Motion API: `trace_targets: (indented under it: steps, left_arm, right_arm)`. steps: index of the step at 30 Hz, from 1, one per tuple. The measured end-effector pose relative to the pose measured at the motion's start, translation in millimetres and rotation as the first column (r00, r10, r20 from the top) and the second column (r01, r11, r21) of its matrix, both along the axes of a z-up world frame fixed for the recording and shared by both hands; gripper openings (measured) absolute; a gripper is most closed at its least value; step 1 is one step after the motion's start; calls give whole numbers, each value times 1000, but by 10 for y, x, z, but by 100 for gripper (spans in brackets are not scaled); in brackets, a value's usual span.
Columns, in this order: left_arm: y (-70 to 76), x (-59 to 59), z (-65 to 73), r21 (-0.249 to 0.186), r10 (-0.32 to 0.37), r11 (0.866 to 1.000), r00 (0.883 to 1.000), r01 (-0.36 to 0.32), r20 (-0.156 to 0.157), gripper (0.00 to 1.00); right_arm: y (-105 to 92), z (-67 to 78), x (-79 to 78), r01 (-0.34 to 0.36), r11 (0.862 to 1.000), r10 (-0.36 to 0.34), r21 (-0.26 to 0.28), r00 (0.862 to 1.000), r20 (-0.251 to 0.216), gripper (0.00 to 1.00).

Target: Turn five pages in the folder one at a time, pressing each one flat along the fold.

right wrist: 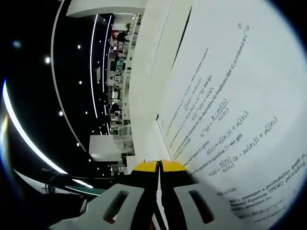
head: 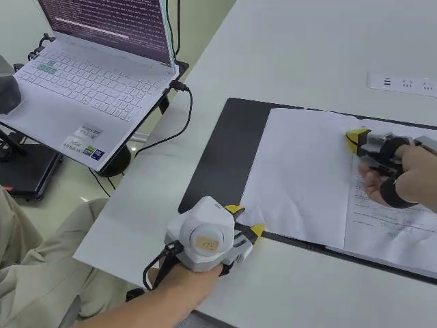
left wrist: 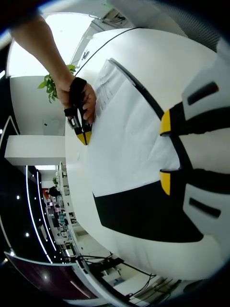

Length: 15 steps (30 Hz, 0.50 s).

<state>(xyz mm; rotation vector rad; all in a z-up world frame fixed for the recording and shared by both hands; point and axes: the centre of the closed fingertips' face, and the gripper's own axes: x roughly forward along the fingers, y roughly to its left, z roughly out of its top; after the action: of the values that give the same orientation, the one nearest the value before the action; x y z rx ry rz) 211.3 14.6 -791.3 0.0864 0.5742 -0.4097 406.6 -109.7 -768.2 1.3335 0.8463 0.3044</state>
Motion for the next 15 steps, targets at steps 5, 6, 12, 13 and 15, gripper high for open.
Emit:
trace_targets:
  steps: [5, 6, 12, 13, 15]
  left_arm:
    - [-5, -2, 7, 2, 0, 1000, 1000, 0, -2, 26]
    - [-7, -3, 10, 2, -1, 1000, 1000, 1, -1, 26]
    - [-9, -5, 14, 3, -1, 1000, 1000, 1, -2, 26]
    - [-10, -4, 14, 2, 0, 1000, 1000, 0, -3, 26]
    - [-6, -3, 9, 3, 0, 1000, 1000, 0, -5, 26]
  right_arm:
    - [-12, 6, -129, -31, 999, 31, -5, 1000, 3, 0]
    - [-20, 5, -154, -30, 1000, 30, -3, 1000, 1, 0]
    - [-27, 14, -293, -54, 999, 54, -2, 999, 2, 0]
    - [-29, 14, -310, -57, 998, 57, -4, 998, 3, 0]
    - [-33, 17, -349, -64, 998, 65, -10, 998, 9, 0]
